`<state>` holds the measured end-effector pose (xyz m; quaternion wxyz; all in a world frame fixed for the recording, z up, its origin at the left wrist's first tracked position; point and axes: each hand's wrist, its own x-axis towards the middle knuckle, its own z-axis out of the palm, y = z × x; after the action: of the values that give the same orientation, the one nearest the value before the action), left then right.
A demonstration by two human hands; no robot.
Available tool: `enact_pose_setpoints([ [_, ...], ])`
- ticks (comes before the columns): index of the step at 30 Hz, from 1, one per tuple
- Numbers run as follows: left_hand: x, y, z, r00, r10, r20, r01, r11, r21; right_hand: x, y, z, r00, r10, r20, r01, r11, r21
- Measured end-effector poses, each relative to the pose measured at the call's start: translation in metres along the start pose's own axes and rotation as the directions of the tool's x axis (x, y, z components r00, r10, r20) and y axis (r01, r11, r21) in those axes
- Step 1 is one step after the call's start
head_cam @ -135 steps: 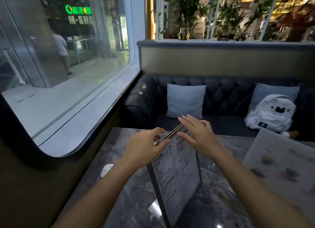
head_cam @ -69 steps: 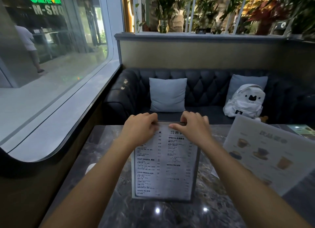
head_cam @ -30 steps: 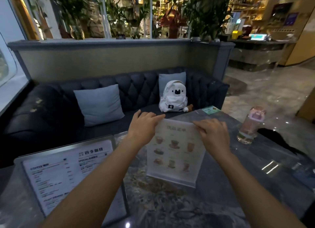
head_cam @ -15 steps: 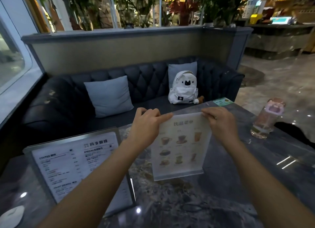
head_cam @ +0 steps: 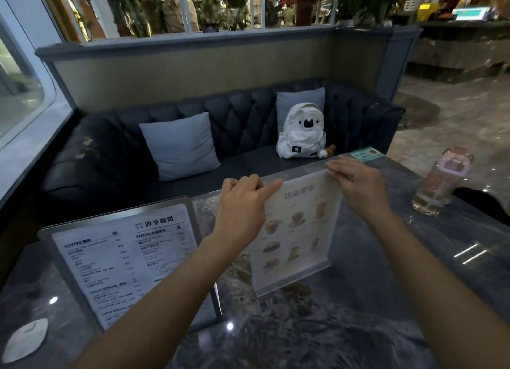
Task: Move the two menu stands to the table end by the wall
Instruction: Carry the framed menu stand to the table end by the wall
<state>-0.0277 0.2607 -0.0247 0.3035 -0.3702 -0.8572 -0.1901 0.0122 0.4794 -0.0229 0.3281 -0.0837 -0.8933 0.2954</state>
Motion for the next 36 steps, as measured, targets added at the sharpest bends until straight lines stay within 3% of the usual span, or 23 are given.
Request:
enact_pose_setpoints([
  [8,-0.002,0.002,-0.007,0.999,0.014,0.052,-0.013,1.000,-0.019,-0.005,-0.005,-0.007,0.998,-0.034,0.061,0.043,0.985,-0.166],
  [12,-0.004,-0.007,-0.016,0.997,-0.020,0.072,0.025,0.997,-0.068,-0.009,-0.020,-0.009,0.994,-0.103,0.025,0.107,0.963,-0.248],
  [20,-0.020,-0.052,-0.061,0.991,-0.125,-0.049,0.123,0.991,-0.059,-0.009,-0.081,0.018,0.974,-0.216,0.073,0.225,0.961,-0.159],
  [27,-0.057,-0.106,-0.107,0.967,-0.241,-0.087,0.245,0.969,0.037,-0.015,-0.144,0.062,0.931,-0.301,0.204,0.312,0.950,-0.023],
  [36,-0.114,-0.164,-0.145,0.930,-0.347,-0.118,0.362,0.920,0.153,-0.031,-0.192,0.119,0.901,-0.320,0.292,0.325,0.945,0.031],
])
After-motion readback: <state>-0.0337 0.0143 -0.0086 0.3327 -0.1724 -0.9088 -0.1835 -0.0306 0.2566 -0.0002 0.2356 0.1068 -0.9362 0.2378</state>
